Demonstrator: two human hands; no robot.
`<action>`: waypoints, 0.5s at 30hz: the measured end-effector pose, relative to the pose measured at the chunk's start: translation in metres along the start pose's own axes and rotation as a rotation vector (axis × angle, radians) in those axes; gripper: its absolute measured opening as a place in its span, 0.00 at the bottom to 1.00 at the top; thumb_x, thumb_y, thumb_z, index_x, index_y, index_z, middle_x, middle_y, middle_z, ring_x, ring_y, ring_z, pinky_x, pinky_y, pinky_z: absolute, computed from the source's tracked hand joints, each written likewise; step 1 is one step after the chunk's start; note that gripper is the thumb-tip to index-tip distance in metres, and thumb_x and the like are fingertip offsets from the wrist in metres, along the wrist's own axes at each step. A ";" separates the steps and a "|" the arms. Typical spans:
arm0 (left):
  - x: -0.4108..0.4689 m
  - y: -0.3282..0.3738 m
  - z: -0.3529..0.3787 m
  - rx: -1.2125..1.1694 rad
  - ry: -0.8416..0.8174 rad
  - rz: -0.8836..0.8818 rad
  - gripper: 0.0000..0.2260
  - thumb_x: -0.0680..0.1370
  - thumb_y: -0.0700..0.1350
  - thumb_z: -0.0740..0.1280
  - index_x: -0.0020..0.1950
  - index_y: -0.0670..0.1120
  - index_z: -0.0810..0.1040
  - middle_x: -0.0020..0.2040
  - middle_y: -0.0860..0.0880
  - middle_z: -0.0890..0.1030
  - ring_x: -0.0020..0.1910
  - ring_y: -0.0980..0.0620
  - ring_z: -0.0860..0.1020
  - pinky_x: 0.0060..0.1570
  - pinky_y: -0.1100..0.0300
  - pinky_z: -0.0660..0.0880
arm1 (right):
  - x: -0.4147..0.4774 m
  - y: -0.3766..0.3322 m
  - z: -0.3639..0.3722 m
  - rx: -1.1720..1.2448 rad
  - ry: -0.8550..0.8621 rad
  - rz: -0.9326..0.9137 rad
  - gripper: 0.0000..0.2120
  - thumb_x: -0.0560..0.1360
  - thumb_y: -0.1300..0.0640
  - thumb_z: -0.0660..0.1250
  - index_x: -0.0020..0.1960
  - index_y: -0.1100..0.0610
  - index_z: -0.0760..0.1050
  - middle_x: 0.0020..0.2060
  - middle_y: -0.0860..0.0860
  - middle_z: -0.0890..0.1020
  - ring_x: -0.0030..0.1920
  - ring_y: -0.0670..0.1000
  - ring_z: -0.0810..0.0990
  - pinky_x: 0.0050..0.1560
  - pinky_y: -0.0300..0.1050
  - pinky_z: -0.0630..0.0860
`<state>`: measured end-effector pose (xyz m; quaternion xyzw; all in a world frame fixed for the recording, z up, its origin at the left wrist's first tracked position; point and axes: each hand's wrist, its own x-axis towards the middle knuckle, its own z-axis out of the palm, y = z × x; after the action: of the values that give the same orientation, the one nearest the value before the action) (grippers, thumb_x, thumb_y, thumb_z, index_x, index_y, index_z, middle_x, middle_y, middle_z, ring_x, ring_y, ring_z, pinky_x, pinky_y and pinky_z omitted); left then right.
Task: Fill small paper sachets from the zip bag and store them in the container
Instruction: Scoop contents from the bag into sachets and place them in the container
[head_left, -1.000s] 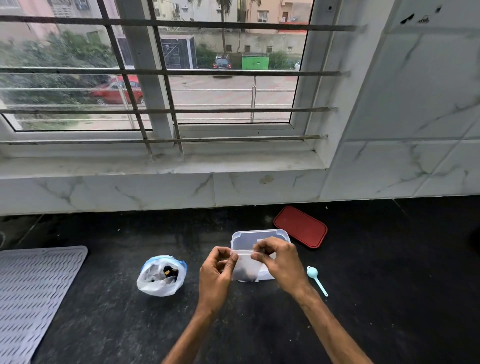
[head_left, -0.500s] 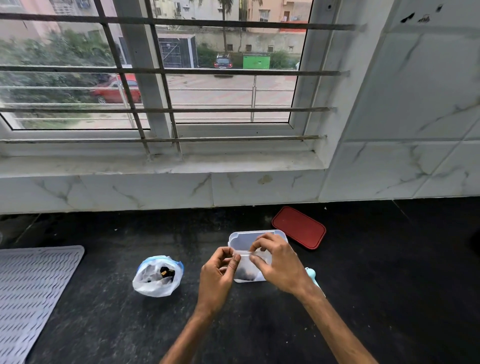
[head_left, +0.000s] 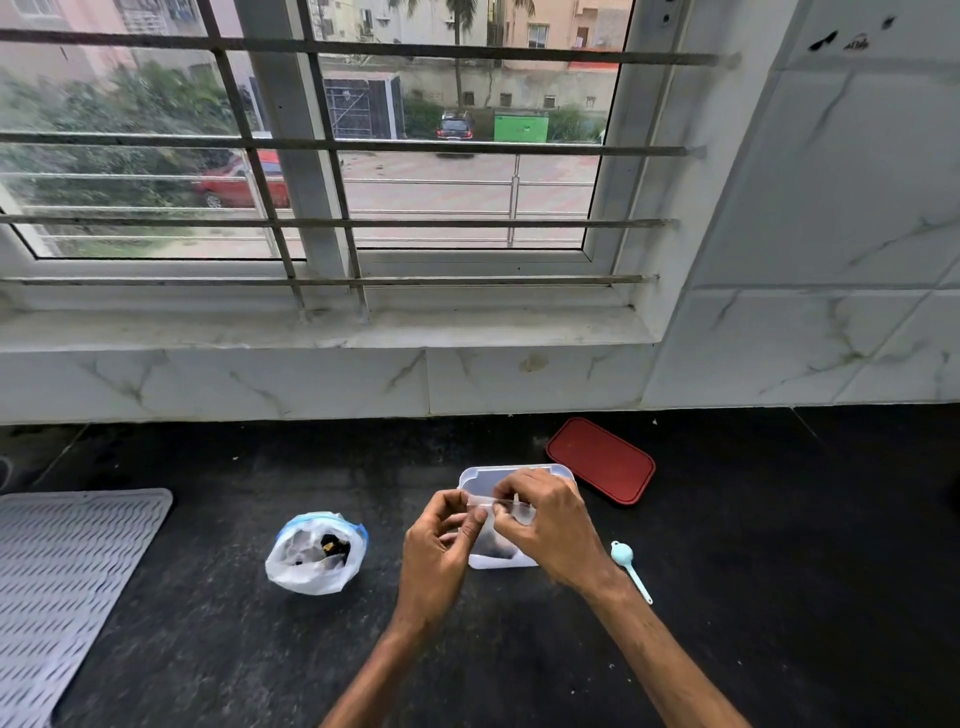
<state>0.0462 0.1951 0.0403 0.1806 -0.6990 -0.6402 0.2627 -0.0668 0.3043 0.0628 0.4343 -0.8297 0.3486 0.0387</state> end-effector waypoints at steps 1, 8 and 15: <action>0.000 -0.001 -0.001 -0.003 -0.006 -0.005 0.06 0.77 0.43 0.69 0.52 0.43 0.77 0.44 0.47 0.83 0.44 0.45 0.84 0.45 0.49 0.81 | 0.001 0.000 0.000 0.006 -0.006 -0.002 0.06 0.70 0.48 0.64 0.42 0.48 0.77 0.38 0.39 0.79 0.40 0.37 0.70 0.47 0.49 0.74; 0.005 0.001 -0.004 -0.036 0.068 0.000 0.02 0.78 0.39 0.68 0.49 0.43 0.77 0.39 0.47 0.83 0.38 0.48 0.83 0.39 0.49 0.81 | 0.003 0.004 -0.001 0.086 -0.033 -0.010 0.05 0.72 0.48 0.68 0.45 0.48 0.79 0.39 0.39 0.79 0.40 0.40 0.74 0.44 0.39 0.74; 0.006 0.001 -0.001 -0.043 0.070 0.014 0.03 0.78 0.37 0.67 0.50 0.43 0.76 0.39 0.46 0.80 0.36 0.53 0.79 0.37 0.54 0.78 | 0.004 0.003 0.004 0.069 -0.016 0.009 0.07 0.72 0.48 0.65 0.42 0.50 0.77 0.36 0.37 0.76 0.39 0.39 0.72 0.43 0.44 0.74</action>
<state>0.0425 0.1909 0.0417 0.1924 -0.6768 -0.6463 0.2954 -0.0701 0.3003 0.0597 0.4347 -0.8193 0.3735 0.0154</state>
